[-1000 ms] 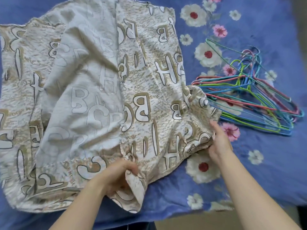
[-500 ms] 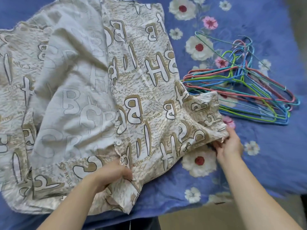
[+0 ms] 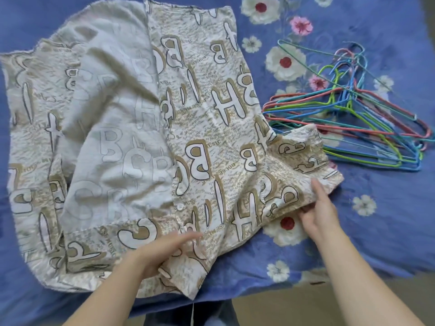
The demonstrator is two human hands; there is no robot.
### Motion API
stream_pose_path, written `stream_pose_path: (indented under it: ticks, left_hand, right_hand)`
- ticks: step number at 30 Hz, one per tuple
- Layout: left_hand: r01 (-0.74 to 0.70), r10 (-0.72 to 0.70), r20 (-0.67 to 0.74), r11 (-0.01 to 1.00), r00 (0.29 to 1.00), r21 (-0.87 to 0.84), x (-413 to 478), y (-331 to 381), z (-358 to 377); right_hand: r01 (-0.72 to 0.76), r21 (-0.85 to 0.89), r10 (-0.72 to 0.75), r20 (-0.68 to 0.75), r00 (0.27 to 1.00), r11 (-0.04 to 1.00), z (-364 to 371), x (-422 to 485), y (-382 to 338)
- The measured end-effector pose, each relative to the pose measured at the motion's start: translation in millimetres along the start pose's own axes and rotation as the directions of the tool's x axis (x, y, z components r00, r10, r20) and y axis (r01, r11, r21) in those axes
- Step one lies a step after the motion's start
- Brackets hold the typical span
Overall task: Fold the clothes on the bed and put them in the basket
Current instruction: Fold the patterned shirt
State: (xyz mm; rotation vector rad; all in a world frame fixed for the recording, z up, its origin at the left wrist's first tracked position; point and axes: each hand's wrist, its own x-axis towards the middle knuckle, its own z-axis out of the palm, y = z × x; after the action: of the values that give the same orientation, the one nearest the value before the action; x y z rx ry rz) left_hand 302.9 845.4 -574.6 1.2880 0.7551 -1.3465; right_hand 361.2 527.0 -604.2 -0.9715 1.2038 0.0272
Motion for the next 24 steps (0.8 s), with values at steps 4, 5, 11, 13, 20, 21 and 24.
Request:
stream_pose_path:
  ticks: [4,5,11,13,20,21,24]
  left_hand:
    - [-0.265,0.195,-0.191,0.839,0.962,-0.476,1,0,-4]
    - [-0.285,0.212,-0.2,0.822,0.957,-0.493,0,-2,-4]
    - [-0.292,0.181,-0.381,0.92,0.907,-0.26,8,-28,4]
    - [-0.331,0.195,-0.428,0.904,0.882,-0.27,4,-29,3]
    - [-0.436,0.431,-0.831,0.861,0.352,0.262,-34,-29,-38]
    - [-0.415,0.449,-0.853,0.852,0.264,0.32,-38,-31,-52]
    - [-0.286,0.342,-0.94,0.903,0.025,0.321,-45,-40,-99]
  right_hand:
    - [0.185,-0.194,-0.216,-0.155,0.964,0.963,-3,8,9]
    - [0.239,-0.285,-0.307,-0.226,0.924,0.928,-4,10,10]
    - [0.063,-0.614,-0.353,-0.363,0.862,0.786,-12,-6,32]
    - [0.119,-0.697,-0.502,-0.375,0.779,0.707,-1,-31,38]
    - [0.692,-0.709,-0.336,0.69,0.641,-0.135,80,-123,115]
    - [0.732,-0.638,-0.159,0.769,0.619,-0.24,92,-129,127]
    - [0.702,-0.555,0.194,0.706,0.681,-0.445,123,-142,154]
